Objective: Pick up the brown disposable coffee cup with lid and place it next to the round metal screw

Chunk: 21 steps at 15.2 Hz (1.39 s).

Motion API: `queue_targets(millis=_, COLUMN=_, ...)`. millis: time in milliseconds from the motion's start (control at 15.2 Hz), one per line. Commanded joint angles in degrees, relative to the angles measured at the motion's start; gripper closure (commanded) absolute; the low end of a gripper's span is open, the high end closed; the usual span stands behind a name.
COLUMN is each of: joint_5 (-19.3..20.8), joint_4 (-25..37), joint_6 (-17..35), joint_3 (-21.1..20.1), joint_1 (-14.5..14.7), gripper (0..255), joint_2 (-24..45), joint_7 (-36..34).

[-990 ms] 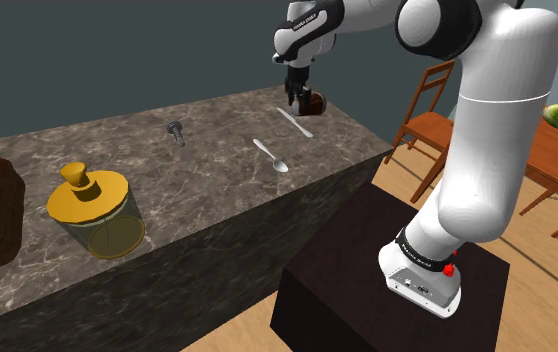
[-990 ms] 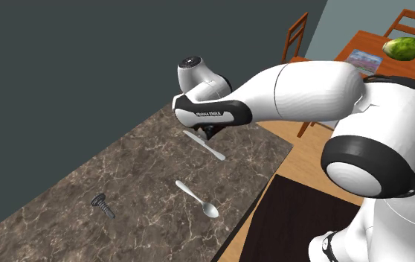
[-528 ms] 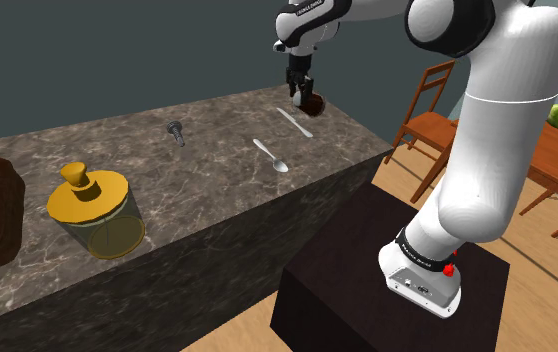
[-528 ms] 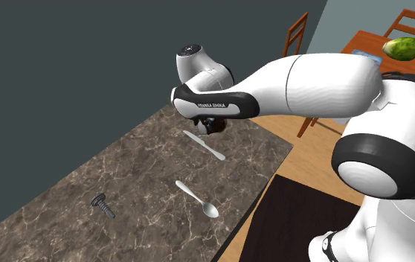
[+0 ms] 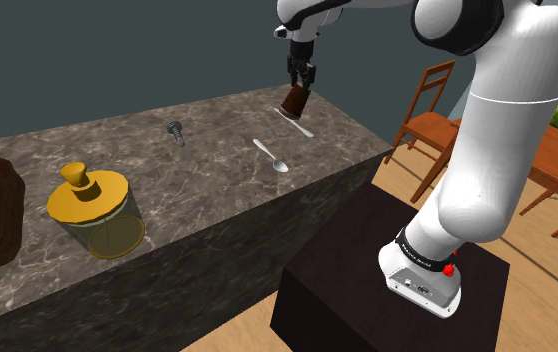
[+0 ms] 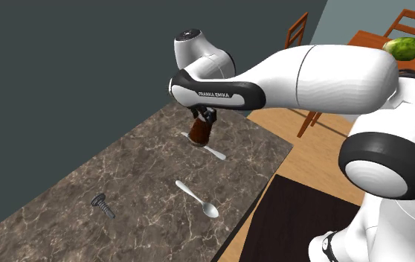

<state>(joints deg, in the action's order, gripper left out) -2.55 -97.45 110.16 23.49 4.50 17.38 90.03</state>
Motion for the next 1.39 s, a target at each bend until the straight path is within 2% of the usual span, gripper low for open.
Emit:
queue_targets(millis=0, joint_5=0.2, joint_4=1.0, joint_6=-1.5, joint_3=0.1, joint_1=0.1, gripper=255, joint_2=-0.6, joint_7=-0.1)
queue_targets(millis=726, joint_5=0.8, joint_4=7.3, joint_6=-8.9, joint_3=0.3, joint_1=0.0, gripper=255, joint_2=-1.8, joint_7=-0.1)
queue_targets(millis=1320, joint_5=2.6, joint_4=1.9, joint_6=-8.4, joint_3=-3.8, joint_1=8.0, gripper=255, joint_2=-6.5, joint_7=-12.2)
